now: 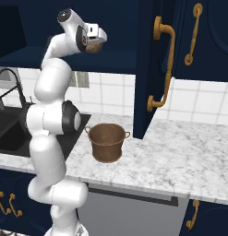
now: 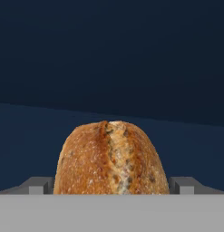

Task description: Open the cabinet, pick up the bread from the cabinet and place it in the basket. Then move the basket to the dining counter.

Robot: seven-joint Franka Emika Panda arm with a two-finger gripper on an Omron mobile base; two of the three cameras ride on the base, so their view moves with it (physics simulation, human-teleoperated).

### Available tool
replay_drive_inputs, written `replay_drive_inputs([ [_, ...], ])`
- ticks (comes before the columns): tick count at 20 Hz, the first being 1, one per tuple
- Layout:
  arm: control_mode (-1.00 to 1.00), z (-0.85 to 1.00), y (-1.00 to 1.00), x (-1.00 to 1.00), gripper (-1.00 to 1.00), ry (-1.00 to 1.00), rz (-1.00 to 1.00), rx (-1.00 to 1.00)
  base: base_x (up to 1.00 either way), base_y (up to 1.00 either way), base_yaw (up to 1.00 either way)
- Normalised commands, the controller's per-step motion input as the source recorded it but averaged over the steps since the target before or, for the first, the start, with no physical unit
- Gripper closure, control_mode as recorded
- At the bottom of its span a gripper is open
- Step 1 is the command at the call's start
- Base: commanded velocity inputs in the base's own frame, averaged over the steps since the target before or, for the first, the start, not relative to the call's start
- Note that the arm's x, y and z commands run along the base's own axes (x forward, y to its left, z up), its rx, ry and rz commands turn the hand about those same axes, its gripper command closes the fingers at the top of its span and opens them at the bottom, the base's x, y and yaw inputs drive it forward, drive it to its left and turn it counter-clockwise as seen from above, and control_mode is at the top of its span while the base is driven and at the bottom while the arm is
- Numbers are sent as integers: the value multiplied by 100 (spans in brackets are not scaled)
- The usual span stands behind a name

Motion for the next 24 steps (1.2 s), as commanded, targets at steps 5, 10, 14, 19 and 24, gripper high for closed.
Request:
replay_drive_inputs([
  [5,-100,-26,8,-65,100,-23,-9,-17,0,0,0],
  [10,-100,42,1,-96,100,-4,-16,3,0,0,0],
  [14,-100,46,0,-100,100,-2,-12,12,0,0,0],
  [19,-100,15,0,-100,100,8,-4,11,0,0,0],
  [24,-100,0,0,-100,100,10,0,8,0,0,0],
])
